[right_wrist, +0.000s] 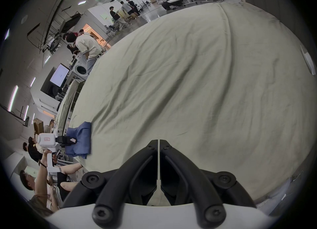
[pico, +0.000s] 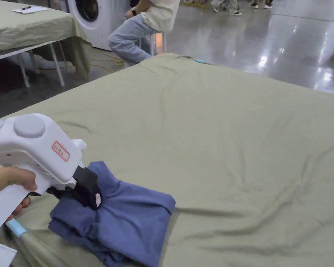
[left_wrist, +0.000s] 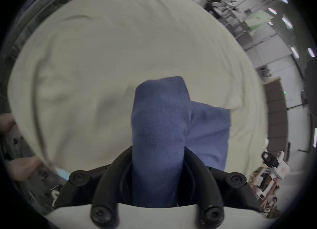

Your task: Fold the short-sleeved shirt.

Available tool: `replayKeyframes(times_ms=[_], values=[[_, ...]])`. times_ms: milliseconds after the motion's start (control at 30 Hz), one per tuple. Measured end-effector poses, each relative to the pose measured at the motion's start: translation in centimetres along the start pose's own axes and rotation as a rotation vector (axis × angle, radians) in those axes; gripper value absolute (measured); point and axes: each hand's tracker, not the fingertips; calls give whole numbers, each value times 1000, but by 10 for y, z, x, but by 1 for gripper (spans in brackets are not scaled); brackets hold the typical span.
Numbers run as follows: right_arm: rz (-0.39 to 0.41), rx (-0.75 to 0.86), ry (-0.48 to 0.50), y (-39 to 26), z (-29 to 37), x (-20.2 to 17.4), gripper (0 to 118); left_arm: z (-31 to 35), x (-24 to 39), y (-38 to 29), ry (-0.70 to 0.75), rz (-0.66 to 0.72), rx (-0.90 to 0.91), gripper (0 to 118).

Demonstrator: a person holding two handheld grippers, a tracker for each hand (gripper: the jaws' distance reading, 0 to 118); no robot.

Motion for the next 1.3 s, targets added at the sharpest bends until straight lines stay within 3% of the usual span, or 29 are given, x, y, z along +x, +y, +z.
replayKeyframes(times_ms=[300,433,500,533,567,600,667,733,800,833,867,1033,1200,1300], values=[[42,-88,-28,1,-29,-26,4,18,-59,53,298,26,66,28],[65,-91,-27,4,-35,-33,4,-3,-71,50,277,66,91,31],[82,-94,-32,4,-36,-34,4,-2,-73,39,255,74,164,42],[92,-100,-32,5,-37,-37,4,3,-76,34,244,72,192,52],[104,-110,-25,5,-38,-38,4,16,-80,28,237,87,222,72],[112,-117,-19,4,-38,-38,4,29,-84,20,211,131,266,79],[129,-124,-5,5,-39,-39,4,61,-91,3,154,194,364,80],[144,-122,3,5,-40,-38,4,87,-92,-18,170,264,452,77],[148,-120,14,3,-41,-39,4,100,-83,-44,186,234,472,74],[147,-118,21,2,-41,-38,4,101,-77,-57,185,211,482,52],[145,-114,29,0,-40,-35,4,94,-67,-71,172,219,465,2],[132,-70,47,-4,-28,-15,4,32,6,-136,-199,297,373,1],[209,121,-28,4,6,-2,4,38,128,-140,-355,64,659,1],[231,292,-66,13,35,4,4,59,204,-134,-234,-161,883,1]])
